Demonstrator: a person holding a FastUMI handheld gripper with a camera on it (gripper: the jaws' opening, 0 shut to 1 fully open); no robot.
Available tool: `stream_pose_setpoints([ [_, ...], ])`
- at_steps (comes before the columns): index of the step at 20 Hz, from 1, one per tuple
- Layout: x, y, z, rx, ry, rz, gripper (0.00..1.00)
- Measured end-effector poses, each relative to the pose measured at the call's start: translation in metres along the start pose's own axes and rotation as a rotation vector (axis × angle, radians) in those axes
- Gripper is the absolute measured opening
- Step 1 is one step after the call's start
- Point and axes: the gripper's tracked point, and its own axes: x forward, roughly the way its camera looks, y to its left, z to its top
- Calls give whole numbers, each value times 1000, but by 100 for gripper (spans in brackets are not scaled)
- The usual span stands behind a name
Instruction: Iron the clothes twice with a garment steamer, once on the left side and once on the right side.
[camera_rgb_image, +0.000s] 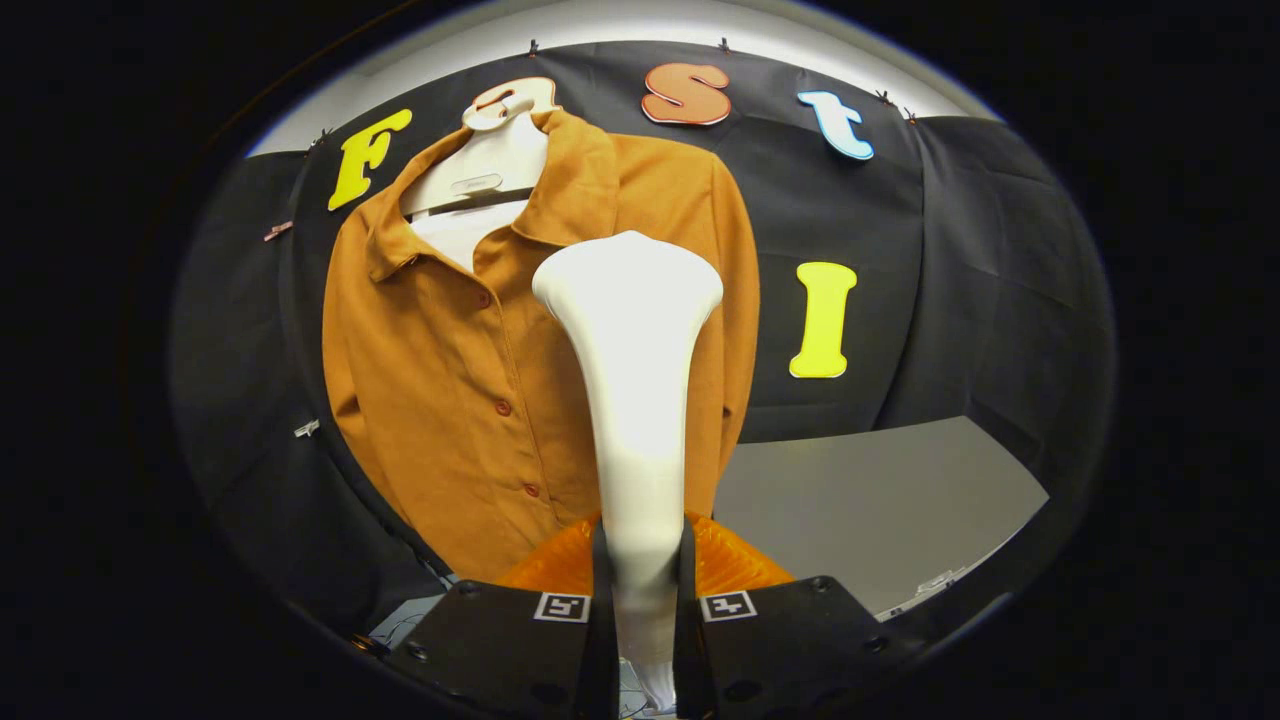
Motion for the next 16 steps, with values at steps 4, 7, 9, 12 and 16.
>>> stream_pose_setpoints([
  [4, 19, 2, -2, -18, -20, -36, 25],
  [7, 27, 1, -11, -29, -19, -50, 25],
  [9, 32, 1, -22, -30, 6, -51, 25],
  [12, 39, 2, -42, -27, 49, -54, 25],
  [16, 47, 3, -69, -25, 97, -57, 25],
])
